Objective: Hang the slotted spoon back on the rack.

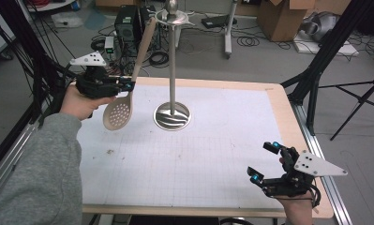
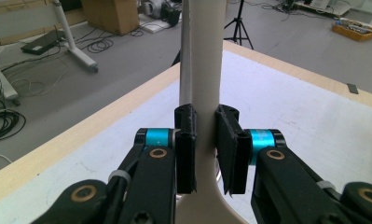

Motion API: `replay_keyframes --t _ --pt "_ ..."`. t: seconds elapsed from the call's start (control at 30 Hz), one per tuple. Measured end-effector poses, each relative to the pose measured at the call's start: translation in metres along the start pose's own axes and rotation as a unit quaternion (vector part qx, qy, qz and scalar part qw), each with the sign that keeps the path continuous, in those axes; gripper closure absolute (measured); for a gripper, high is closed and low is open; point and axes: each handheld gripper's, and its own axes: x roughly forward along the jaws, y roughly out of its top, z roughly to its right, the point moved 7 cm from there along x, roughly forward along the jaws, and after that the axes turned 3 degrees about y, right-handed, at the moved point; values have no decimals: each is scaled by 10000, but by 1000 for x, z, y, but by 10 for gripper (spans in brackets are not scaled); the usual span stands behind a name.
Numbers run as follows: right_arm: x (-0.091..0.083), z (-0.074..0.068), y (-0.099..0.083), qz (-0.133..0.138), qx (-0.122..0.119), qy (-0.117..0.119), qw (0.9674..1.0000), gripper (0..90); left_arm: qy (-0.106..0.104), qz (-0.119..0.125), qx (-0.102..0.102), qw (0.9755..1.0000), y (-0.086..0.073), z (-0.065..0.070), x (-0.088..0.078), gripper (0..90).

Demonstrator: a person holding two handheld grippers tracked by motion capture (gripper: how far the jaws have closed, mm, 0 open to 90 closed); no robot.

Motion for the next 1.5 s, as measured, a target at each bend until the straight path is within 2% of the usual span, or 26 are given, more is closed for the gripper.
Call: replay_keyframes --t 0.27,0.87,1.2,1.5 --pt "0 -1 0 0 -15 6 10000 49 92 -101 70 9999 -2 1 12 778" --pt "-6 3 -1 32 44 -45 10000 50 244 -159 149 9995 -1 1 34 777" --pt "-8 4 -1 48 81 -57 9999 50 279 -168 128 9994 0 2 47 775" --pt "-11 7 -2 75 79 -89 9999 50 231 -126 100 9996 1 2 57 775"
